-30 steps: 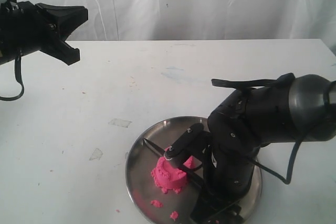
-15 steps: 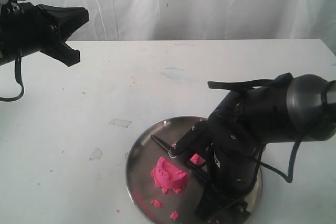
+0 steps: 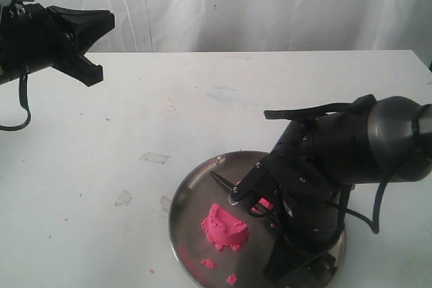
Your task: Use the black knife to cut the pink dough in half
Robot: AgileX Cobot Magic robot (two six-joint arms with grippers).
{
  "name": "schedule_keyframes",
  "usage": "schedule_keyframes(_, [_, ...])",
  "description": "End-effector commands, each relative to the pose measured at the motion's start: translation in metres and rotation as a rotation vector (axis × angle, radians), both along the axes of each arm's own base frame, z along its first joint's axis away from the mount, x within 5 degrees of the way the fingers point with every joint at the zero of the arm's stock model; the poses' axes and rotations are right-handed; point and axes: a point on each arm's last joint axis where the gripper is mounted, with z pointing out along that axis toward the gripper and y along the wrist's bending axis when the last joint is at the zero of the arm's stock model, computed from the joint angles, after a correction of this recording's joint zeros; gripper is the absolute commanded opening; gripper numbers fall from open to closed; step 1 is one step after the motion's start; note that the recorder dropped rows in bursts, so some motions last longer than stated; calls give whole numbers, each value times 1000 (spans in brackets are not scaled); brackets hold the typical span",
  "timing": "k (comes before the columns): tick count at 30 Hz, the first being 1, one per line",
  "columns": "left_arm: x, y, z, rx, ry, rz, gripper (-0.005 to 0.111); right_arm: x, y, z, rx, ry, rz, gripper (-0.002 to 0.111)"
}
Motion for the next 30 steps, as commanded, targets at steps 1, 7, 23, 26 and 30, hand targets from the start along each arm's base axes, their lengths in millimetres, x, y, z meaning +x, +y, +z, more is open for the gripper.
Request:
schedule_keyframes(1, [-2, 1, 2, -2, -3, -2, 0, 0, -2, -2, -27, 7, -3, 0])
schedule_keyframes(7, [-2, 1, 2, -2, -3, -2, 0, -1, -1, -2, -9, 10, -4, 0])
schedule_keyframes(23, [-2, 1, 2, -2, -3, -2, 0, -15, 20, 2, 174, 222, 137, 0])
schedule_keyframes(26, [-2, 1, 2, -2, -3, -2, 0, -15, 20, 2, 177, 221, 135, 0])
schedule_keyframes(30, [-2, 1, 2, -2, -3, -2, 0, -14, 20, 2, 179, 213, 138, 0])
